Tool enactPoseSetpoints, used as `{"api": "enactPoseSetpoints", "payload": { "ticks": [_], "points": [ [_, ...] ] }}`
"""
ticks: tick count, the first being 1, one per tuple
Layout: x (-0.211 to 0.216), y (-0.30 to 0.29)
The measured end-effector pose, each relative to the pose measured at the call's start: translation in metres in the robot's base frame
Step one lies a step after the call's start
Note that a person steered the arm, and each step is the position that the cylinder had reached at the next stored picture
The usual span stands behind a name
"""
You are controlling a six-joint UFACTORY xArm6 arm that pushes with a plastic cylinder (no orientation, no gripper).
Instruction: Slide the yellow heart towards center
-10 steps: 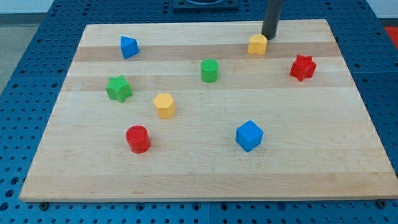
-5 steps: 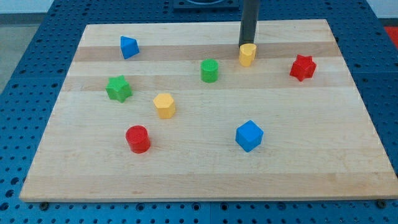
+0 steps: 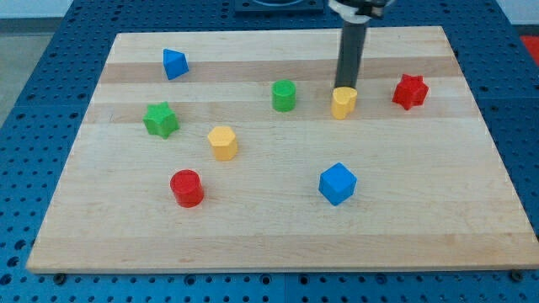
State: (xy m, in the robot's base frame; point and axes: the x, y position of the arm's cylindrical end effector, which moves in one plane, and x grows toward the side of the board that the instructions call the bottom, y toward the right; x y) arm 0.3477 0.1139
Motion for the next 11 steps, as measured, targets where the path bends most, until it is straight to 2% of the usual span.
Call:
{"api": "enactPoseSetpoints", "payload": {
  "ticks": [1, 2, 3, 5, 6, 8, 11],
  "points": [
    [0.020, 0.025],
    [0.030, 0.024],
    [0.018, 0.014],
    [0.007, -0.054],
    [0.007, -0.054],
    [0.034, -0.055],
    [0.037, -0.088]
  ]
}}
